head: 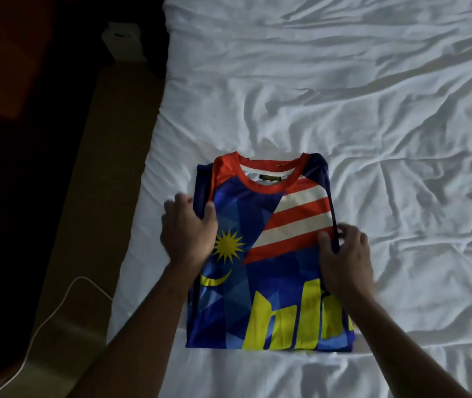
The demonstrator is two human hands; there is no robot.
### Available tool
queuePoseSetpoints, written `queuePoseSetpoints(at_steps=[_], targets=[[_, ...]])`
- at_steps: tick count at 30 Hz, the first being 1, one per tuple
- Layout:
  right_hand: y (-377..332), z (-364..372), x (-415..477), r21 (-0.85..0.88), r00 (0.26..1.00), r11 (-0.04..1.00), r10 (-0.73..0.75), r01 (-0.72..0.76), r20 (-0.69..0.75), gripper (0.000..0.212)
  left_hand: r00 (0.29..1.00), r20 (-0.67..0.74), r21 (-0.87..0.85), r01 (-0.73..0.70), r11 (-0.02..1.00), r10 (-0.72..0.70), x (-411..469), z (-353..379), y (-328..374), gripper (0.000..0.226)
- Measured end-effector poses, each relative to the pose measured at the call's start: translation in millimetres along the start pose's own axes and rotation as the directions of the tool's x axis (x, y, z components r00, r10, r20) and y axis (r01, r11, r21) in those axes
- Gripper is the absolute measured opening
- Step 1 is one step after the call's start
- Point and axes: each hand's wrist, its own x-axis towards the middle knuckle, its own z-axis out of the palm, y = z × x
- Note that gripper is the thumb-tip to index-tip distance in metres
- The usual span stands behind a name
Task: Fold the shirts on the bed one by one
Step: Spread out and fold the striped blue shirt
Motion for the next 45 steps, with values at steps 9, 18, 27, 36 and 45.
queuePoseSetpoints(at_steps=[9,18,27,36,45], targets=[[-67,31,115,0.146,0.999,0.989,0.006,0.001,-0.043,0.030,0.996,0.080,-0.031,-0.045,0.999,0.047,90,36,37,0.034],[-72,37,70,-0.184,0.898,0.903,-0.416,0.389,-0.141,0.057,0.800,-0.194,0.130,-0.553,0.823,0.568,29,42,25,0.039],[24,43,36,-0.527,0.810,0.629,-0.538,0.571,0.236,0.068,0.925,0.128,0.487,-0.372,0.790,0.357,-5,46,-50,0.066],[58,62,-67,-0.446,0.746,0.607,-0.605,0.658,0.278,0.067,0.788,0.236,0.353,-0.615,0.706,0.568,-118,65,-72,0.068],[69,37,-28,-0.393,0.910,0.821,-0.390,0.414,0.143,0.071,0.915,0.105,0.359,-0.400,0.843,0.389,-102,46,-90,0.065]])
